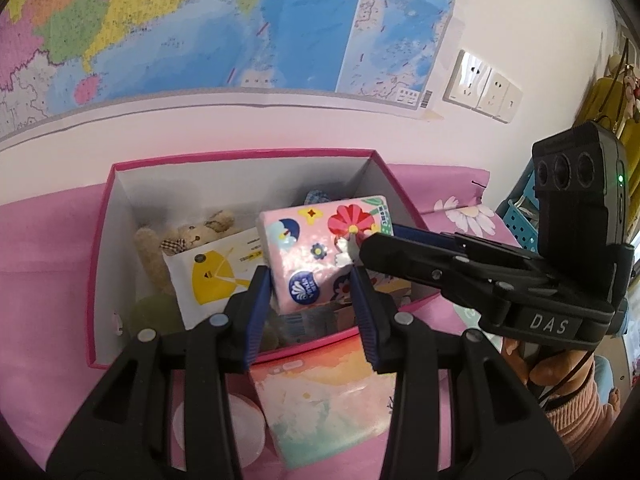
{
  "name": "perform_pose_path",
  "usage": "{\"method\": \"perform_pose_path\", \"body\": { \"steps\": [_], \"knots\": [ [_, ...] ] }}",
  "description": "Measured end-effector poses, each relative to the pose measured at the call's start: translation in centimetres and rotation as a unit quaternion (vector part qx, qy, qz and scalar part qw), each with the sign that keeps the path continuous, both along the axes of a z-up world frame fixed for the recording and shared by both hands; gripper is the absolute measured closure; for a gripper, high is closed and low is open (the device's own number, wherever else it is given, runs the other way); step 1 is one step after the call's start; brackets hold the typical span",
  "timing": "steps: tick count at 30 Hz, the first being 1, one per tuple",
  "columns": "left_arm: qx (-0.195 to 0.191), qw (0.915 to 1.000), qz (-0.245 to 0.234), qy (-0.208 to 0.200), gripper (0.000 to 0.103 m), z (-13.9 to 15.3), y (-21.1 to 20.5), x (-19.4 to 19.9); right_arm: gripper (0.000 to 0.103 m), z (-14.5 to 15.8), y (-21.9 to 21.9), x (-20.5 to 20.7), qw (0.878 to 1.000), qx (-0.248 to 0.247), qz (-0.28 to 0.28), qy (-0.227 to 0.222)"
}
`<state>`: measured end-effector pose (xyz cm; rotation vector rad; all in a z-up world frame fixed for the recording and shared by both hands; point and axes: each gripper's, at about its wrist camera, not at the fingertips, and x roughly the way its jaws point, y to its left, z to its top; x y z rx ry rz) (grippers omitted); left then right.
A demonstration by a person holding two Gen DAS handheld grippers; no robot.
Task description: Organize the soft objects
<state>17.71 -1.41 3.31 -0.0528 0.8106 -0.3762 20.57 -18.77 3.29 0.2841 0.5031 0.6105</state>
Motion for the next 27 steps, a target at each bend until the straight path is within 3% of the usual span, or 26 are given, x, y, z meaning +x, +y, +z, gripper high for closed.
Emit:
{"method": "perform_pose_path", "body": {
  "steps": [22, 27],
  "knots": [
    [0.017, 0.9992, 0.025, 0.028, 0.061, -1.6, 0.2, 2.2, 0.067, -1.4, 0.6, 2.1, 0.999, -0.006, -0.017, 0.034],
    [0.032, 0.9986, 0.04, 0.011, 0.06, -1.2, 0.4, 1.5, 0.064, -1.6, 1.0, 2.0, 0.999, -0.029, -0.033, 0.03]
  ]
}}
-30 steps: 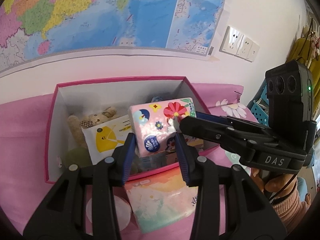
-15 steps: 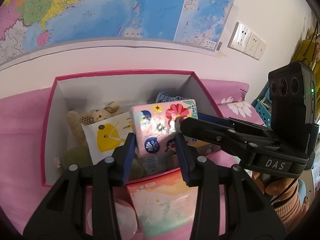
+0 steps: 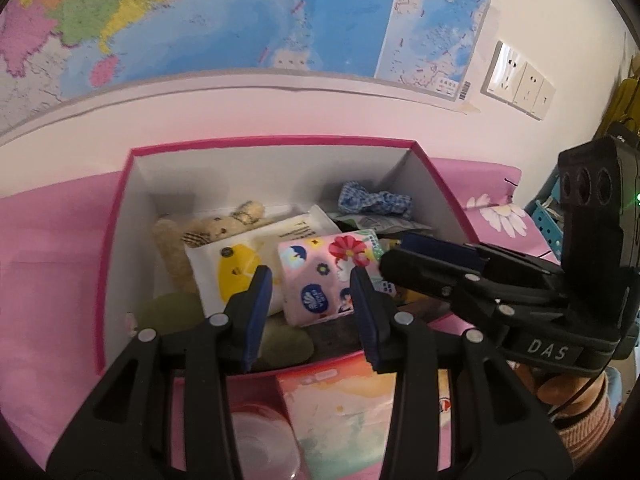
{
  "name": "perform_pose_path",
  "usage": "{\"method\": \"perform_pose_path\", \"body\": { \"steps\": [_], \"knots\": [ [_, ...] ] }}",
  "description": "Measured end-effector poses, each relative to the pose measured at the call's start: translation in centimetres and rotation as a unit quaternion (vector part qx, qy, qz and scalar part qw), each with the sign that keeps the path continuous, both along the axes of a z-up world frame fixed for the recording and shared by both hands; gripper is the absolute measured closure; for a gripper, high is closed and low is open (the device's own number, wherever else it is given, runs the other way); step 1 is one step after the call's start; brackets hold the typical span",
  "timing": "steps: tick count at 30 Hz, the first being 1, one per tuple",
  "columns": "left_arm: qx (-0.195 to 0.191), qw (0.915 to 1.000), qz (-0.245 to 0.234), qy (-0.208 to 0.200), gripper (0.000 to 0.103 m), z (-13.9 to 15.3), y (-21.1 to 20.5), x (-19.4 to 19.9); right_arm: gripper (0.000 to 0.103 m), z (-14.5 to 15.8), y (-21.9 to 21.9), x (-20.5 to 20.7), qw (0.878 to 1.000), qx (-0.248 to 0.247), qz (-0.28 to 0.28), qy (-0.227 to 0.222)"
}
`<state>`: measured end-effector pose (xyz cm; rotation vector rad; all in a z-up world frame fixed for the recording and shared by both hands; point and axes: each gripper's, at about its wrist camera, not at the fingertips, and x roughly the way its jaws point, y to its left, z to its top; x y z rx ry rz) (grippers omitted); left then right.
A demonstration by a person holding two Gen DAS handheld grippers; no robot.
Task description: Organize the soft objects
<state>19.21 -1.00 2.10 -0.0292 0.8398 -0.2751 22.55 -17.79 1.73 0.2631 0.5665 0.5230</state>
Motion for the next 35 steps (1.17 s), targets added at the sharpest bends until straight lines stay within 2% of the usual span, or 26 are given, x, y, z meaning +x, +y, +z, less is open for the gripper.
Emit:
{"method": "perform_pose_path", "body": {
  "steps": [1, 5, 6, 7, 8, 10, 12, 13, 17, 18, 23, 26, 35],
  "knots": [
    [0.0, 1.0, 0.0, -0.002, 0.058, 0.1, 0.1, -0.2, 0.062, 0.0, -0.1, -0.1, 1.0, -0.001, -0.001, -0.001],
    [0.002, 0.9995, 0.013, -0.028, 0.037, 0.9, 0.7, -1.9, 0.054, 0.4, -0.5, -1.2, 1.0, -0.01, -0.015, -0.014],
    [0.0, 0.9992, 0.014, -0.037, 0.035, 1.2, 0.9, -2.6, 0.051, 0.6, -0.5, -1.7, 1.0, -0.014, -0.018, -0.021],
    [0.001, 0.9988, 0.017, -0.047, 0.029, 1.5, 1.1, -3.3, 0.047, 0.7, -0.6, -2.3, 0.999, -0.02, -0.02, -0.027],
    [0.004, 0.9982, 0.022, -0.056, 0.018, 1.8, 1.3, -3.9, 0.045, 0.8, -0.6, -2.8, 0.999, -0.026, -0.023, -0.033],
    [0.003, 0.9963, 0.031, -0.08, 0.007, 2.4, 1.7, -5.5, 0.036, 1.2, -0.3, -4.4, 0.997, -0.043, -0.025, -0.052],
    [0.005, 0.9938, 0.042, -0.103, 0.002, 2.9, 2.3, -7.2, 0.025, 1.4, 0.1, -6.6, 0.994, -0.068, -0.028, -0.078],
    [0.004, 0.9926, 0.045, -0.112, 0.0, 3.1, 2.6, -8.0, 0.019, 1.5, 0.3, -7.6, 0.993, -0.077, -0.031, -0.088],
    [0.009, 0.9903, 0.073, -0.118, 0.0, 2.6, 3.7, -10.8, 0.007, 1.0, 0.8, -11.4, 0.985, -0.106, -0.051, -0.123],
    [0.012, 0.9893, 0.085, -0.118, 0.0, 2.3, 3.9, -11.3, 0.0, 0.5, 0.9, -12.4, 0.984, -0.112, -0.061, -0.126],
    [0.017, 0.9884, 0.114, -0.099, 0.0, 0.3, 4.3, -14.0, 0.0, -1.6, 1.7, -15.4, 0.979, -0.132, -0.084, -0.127],
    [0.032, 0.9877, 0.126, -0.087, 0.0, -0.6, 4.2, -15.1, 0.0, -2.5, 2.5, -16.5, 0.979, -0.143, -0.083, -0.119],
    [0.042, 0.9887, 0.122, -0.075, 0.0, -1.6, 3.9, -17.3, 0.0, -4.1, 3.4, -18.7, 0.982, -0.14, -0.073, -0.104]
  ]
}}
